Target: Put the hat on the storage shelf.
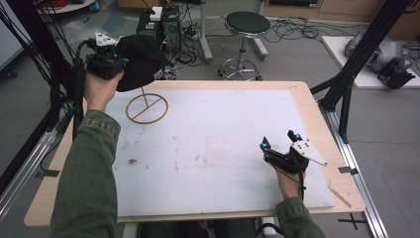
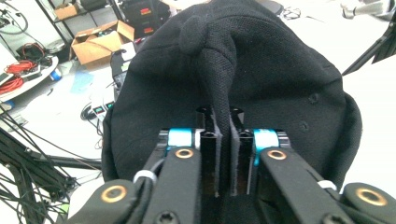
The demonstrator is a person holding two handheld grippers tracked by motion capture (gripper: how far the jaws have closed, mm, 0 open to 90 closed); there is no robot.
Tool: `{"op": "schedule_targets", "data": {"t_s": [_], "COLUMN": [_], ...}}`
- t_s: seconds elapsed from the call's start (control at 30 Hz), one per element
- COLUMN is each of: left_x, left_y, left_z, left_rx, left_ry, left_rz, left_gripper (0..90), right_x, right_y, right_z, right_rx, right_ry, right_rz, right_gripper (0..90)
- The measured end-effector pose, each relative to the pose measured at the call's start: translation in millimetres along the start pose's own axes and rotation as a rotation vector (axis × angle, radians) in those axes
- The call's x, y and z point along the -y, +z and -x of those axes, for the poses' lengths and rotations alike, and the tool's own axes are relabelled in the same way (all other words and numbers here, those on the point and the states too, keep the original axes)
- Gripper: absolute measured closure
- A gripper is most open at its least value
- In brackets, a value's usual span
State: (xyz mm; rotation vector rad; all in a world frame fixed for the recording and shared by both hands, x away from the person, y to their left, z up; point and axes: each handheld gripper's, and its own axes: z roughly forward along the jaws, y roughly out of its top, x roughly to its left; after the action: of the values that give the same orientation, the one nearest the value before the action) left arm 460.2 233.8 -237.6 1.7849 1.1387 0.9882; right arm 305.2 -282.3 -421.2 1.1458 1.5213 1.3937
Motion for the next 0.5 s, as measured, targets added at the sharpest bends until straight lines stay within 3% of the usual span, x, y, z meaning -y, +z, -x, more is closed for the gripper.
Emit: {"op": "schedule_targets", "data": {"t_s": [0.13,0.5], "left_x": [1.4,3.1], "left_y": [3.3,6.1], "left_z": [1.0,4.7], "left_rx": [-0.011,-0.028], "left_ry": [0.005,0.01], "left_rz": [-0.016,-0.002], "left_gripper": [74.1,62.7], "right_x": [-0.3,-0.5], "right_y": [-0.5,-0.6], "right_z": [0.4,0.5], "right_rx": [0.003,0.002], "right_ry": [-0.002,0.002], "right_rz": [0.004,0.005], "right_gripper": [5.1,5.1]}}
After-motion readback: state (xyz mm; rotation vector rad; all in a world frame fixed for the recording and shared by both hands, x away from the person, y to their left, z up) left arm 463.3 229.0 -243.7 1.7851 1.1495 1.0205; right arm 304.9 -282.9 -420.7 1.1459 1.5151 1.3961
